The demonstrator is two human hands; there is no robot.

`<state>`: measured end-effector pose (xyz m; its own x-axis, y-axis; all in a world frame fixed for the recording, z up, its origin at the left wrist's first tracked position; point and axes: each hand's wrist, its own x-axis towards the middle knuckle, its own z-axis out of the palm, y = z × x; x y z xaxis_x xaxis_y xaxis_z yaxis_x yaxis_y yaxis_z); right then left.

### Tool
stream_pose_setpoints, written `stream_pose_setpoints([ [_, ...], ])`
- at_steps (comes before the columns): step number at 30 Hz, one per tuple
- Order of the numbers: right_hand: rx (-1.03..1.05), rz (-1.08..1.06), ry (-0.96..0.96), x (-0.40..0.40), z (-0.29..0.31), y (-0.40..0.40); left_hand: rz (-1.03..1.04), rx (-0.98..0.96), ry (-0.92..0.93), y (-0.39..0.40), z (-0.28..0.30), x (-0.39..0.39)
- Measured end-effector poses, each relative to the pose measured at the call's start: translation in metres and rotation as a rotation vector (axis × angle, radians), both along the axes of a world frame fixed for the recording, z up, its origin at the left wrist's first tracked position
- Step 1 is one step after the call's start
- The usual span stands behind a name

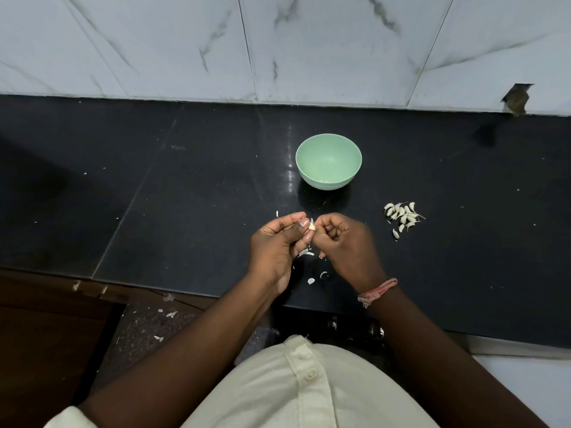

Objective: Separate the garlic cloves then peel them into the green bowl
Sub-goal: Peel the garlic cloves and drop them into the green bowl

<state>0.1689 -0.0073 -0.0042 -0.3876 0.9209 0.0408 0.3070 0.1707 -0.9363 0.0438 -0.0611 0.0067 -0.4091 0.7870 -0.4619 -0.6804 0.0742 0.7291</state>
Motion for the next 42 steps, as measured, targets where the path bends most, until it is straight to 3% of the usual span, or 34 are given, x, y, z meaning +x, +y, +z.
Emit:
stream_pose_setpoints([
  [11, -0.121, 0.015, 0.060, 0.000, 0.007, 0.000, -0.114, -0.017, -0.083, 0.002, 0.000, -0.004],
  [28, -0.150, 0.022, 0.028, 0.001, 0.010, 0.006, -0.298, 0.033, -0.028, -0.006, -0.003, -0.021],
  [33, -0.164, -0.054, 0.070, 0.004, 0.005, 0.011, -0.213, 0.028, -0.015, -0.007, -0.005, -0.021],
  [42, -0.119, 0.091, 0.120, 0.004, 0.008, 0.006, -0.121, 0.031, 0.133, -0.003, -0.013, -0.016],
])
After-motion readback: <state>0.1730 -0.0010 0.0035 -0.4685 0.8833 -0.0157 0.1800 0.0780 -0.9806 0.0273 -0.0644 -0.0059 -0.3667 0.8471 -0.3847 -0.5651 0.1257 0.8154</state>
